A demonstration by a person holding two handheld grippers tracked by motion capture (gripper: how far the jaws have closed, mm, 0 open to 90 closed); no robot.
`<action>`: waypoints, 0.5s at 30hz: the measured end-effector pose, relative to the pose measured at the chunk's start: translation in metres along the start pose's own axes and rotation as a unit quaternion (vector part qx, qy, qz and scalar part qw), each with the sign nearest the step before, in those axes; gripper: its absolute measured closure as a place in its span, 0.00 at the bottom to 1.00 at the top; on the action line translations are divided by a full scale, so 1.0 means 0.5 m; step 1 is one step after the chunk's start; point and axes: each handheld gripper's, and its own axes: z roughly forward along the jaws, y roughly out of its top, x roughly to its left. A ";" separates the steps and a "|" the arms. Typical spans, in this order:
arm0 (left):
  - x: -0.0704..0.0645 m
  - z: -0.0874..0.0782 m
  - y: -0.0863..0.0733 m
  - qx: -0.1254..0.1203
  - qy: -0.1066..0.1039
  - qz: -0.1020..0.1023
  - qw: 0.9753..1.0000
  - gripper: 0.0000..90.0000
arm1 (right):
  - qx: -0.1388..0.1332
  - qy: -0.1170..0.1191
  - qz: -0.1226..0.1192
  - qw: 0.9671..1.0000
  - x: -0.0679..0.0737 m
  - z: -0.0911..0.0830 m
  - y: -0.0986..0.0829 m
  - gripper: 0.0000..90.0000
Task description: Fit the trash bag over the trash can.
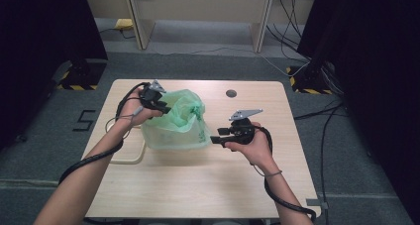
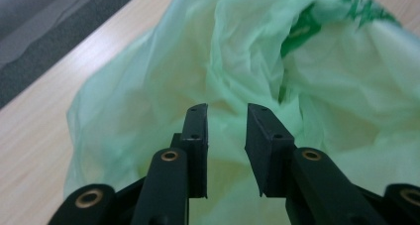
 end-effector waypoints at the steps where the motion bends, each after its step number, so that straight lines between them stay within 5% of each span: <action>1: 0.002 -0.002 -0.006 0.007 -0.003 0.001 1.000 0.79 | 0.000 0.000 0.000 1.000 0.000 0.000 0.000 0.56; 15: 0.002 -0.031 -0.055 0.037 -0.005 0.018 0.999 0.79 | 0.004 0.005 0.003 1.000 0.001 0.008 -0.006 0.55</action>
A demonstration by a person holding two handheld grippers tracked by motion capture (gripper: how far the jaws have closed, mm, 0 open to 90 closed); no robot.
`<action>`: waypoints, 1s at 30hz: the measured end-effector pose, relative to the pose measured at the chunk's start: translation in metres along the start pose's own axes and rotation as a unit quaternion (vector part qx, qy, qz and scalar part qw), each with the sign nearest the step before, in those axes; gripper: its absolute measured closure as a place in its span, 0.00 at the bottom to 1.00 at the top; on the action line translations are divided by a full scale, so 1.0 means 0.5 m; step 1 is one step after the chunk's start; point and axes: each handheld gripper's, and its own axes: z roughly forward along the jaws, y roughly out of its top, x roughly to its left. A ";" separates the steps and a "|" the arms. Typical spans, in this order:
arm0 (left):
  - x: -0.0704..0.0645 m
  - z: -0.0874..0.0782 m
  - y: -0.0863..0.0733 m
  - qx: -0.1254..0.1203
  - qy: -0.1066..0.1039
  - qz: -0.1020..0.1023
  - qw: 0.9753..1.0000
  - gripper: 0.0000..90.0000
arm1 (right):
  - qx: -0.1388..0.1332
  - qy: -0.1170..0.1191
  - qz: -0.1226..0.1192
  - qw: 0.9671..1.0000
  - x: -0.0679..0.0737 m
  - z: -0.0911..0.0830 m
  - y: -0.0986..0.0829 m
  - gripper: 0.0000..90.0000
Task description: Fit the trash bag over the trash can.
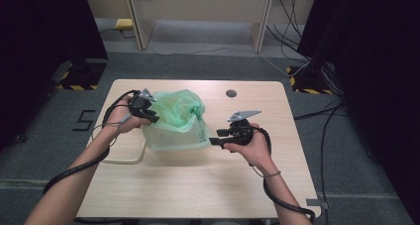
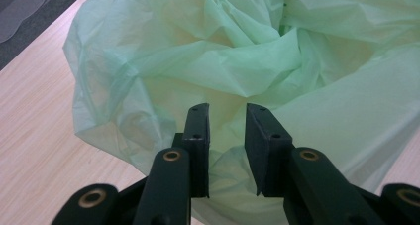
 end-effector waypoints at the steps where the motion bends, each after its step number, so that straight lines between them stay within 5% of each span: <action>1: -0.001 0.000 -0.001 0.000 -0.003 0.000 1.000 0.80 | 0.000 0.000 0.000 1.000 0.000 0.000 0.000 0.55; 7: -0.005 -0.002 0.001 -0.007 -0.004 0.000 1.000 0.78 | -0.001 -0.002 0.002 1.000 0.000 -0.002 0.001 0.55; 13: 0.000 -0.005 0.020 -0.053 -0.005 -0.014 0.999 0.71 | -0.005 -0.002 -0.003 1.000 0.002 -0.001 0.010 0.55; 18: 0.030 -0.003 0.043 -0.105 0.038 -0.037 0.993 0.73 | -0.006 -0.001 -0.002 1.000 0.004 0.001 0.010 0.55; 23: 0.054 0.010 0.058 -0.123 0.078 -0.046 0.988 0.74 | -0.002 0.000 -0.001 1.000 0.003 0.004 0.007 0.55; 27: 0.063 0.023 0.068 -0.118 0.100 -0.043 0.987 0.74 | -0.001 0.000 0.000 1.000 0.002 0.002 0.007 0.55; 30: 0.066 0.035 0.073 -0.102 0.102 -0.046 0.989 0.73 | -0.002 0.000 -0.002 1.000 0.001 0.000 0.008 0.55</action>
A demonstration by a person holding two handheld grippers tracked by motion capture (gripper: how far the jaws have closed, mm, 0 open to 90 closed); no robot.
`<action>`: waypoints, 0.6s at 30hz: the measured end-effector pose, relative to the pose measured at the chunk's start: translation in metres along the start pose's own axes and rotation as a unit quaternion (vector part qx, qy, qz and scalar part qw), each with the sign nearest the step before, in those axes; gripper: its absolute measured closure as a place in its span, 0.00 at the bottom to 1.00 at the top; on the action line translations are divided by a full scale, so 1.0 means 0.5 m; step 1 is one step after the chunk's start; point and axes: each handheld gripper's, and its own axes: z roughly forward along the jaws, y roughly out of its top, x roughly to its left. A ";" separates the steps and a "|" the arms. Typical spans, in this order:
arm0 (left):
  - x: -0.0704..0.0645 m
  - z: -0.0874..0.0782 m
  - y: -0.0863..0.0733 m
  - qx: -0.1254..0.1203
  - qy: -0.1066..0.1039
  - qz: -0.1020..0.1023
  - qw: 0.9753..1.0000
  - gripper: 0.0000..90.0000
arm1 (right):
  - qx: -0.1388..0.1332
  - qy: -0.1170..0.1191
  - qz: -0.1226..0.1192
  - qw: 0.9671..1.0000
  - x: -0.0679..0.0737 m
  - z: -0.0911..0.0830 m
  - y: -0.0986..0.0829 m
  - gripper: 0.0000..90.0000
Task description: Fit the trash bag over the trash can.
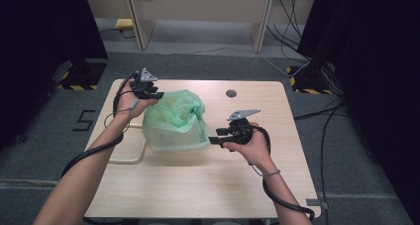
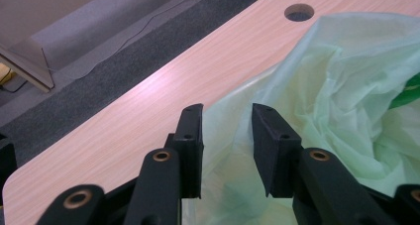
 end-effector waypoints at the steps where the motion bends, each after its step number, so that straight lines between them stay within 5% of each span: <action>1: 0.001 0.003 0.000 0.004 0.000 0.001 1.000 0.73 | 0.000 0.000 0.000 1.000 0.000 -0.001 0.000 0.55; 18: 0.024 0.031 -0.018 0.035 0.011 -0.034 0.999 0.79 | 0.003 0.001 0.003 1.000 -0.001 0.000 -0.006 0.55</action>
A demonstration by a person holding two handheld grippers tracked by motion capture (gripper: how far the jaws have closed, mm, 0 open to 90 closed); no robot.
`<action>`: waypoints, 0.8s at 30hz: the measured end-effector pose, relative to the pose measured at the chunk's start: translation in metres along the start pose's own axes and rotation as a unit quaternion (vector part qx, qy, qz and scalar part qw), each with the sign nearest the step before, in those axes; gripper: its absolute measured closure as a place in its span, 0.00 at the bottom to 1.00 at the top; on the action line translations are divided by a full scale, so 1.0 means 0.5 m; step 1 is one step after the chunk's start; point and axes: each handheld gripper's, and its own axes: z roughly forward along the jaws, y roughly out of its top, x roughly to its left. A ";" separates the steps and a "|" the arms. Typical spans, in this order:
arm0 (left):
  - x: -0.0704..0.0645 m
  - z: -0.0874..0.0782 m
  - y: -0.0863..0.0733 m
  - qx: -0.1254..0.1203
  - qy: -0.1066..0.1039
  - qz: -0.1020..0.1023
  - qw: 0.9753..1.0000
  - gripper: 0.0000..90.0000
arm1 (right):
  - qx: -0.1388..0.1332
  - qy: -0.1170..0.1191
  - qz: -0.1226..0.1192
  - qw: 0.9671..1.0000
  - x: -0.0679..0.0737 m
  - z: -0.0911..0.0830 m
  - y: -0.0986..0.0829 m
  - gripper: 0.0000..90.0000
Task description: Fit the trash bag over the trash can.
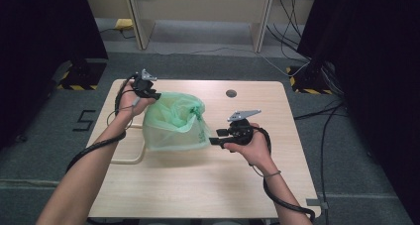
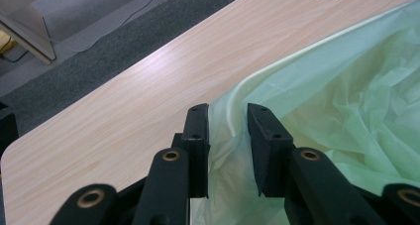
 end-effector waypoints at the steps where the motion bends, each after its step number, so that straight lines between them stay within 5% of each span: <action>1: 0.001 0.000 -0.001 -0.001 0.000 -0.003 1.000 0.79 | 0.000 -0.001 0.000 1.000 0.000 0.000 0.000 0.55; 8: -0.002 -0.008 0.004 -0.013 0.002 -0.004 1.000 0.76 | -0.001 0.001 -0.001 1.000 0.001 0.002 0.001 0.55; 14: -0.024 -0.030 0.020 -0.035 0.000 0.021 0.999 0.68 | -0.001 0.000 -0.001 1.000 0.001 0.003 0.002 0.55; 19: -0.061 -0.048 0.041 -0.059 -0.030 0.043 0.997 0.68 | -0.002 0.000 -0.001 1.000 0.002 0.003 0.003 0.55; 24: -0.104 -0.042 0.050 -0.055 -0.073 0.058 0.994 0.68 | -0.002 0.001 0.000 1.000 0.003 0.004 0.001 0.55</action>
